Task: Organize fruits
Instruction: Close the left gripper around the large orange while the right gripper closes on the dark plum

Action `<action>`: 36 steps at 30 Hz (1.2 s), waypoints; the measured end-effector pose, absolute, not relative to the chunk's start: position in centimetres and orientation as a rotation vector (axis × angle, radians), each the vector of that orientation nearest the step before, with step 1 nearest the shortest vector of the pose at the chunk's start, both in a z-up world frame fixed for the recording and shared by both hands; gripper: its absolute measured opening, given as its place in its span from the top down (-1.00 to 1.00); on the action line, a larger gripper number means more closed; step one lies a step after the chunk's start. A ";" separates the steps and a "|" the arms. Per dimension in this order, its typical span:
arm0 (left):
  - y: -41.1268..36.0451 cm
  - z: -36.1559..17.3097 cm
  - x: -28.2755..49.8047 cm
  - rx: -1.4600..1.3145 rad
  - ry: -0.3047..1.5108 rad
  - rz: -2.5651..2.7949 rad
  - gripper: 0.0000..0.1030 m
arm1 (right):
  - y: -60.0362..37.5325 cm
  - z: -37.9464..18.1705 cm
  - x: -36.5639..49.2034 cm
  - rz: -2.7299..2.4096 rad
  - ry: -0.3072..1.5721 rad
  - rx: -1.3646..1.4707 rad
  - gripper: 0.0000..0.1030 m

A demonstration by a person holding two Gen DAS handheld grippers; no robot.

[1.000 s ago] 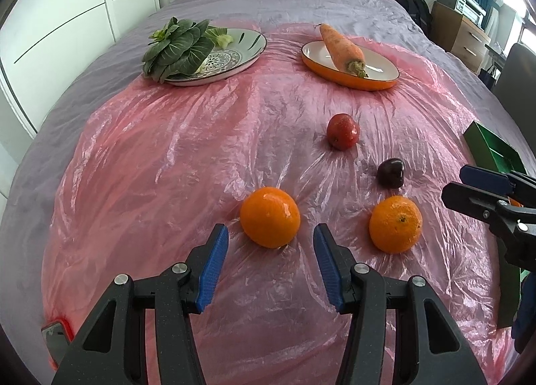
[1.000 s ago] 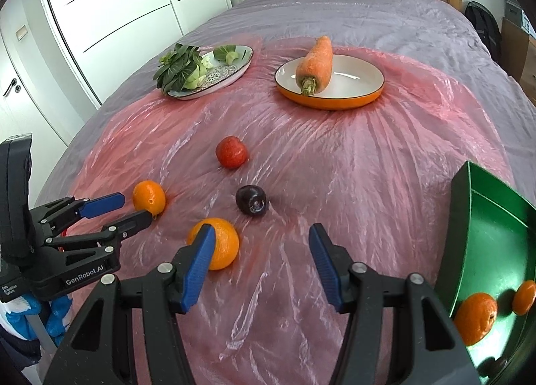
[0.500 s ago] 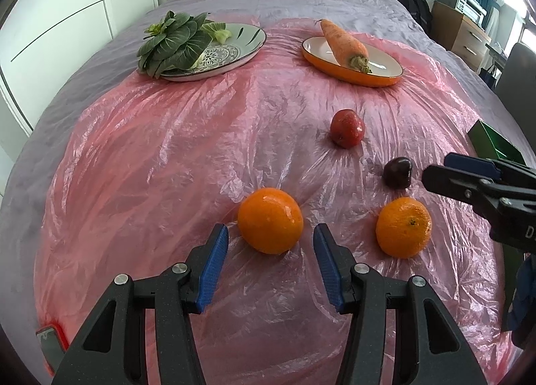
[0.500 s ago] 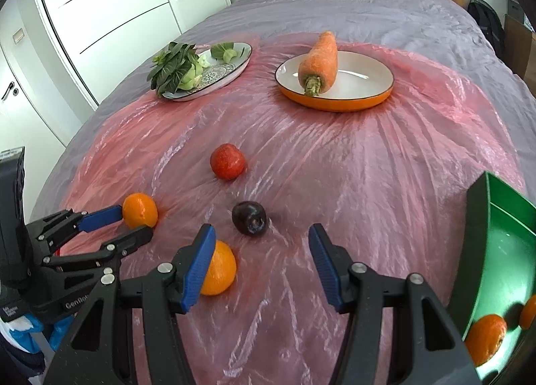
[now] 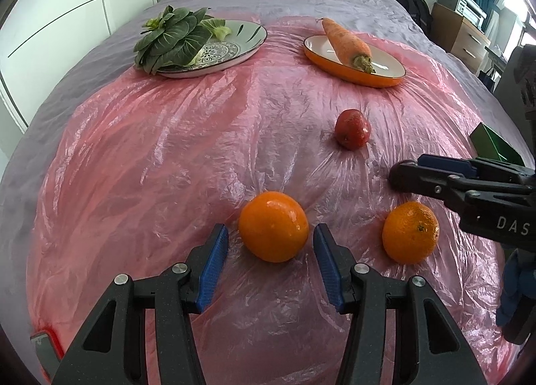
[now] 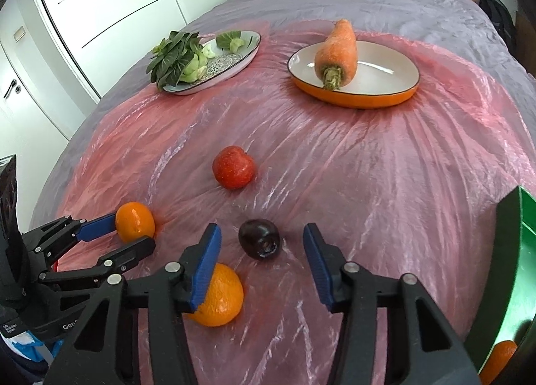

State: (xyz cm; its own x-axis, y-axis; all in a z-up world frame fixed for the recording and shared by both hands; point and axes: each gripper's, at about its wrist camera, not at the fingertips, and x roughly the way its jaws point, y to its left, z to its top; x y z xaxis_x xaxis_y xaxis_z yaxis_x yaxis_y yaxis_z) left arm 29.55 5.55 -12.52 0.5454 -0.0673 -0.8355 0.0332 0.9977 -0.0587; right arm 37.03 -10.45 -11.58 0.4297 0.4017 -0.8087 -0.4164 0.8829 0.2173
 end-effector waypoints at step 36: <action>6.1 -12.7 29.7 -0.048 0.969 -0.079 0.31 | -9.6 -13.2 37.8 0.502 1.016 -0.118 0.66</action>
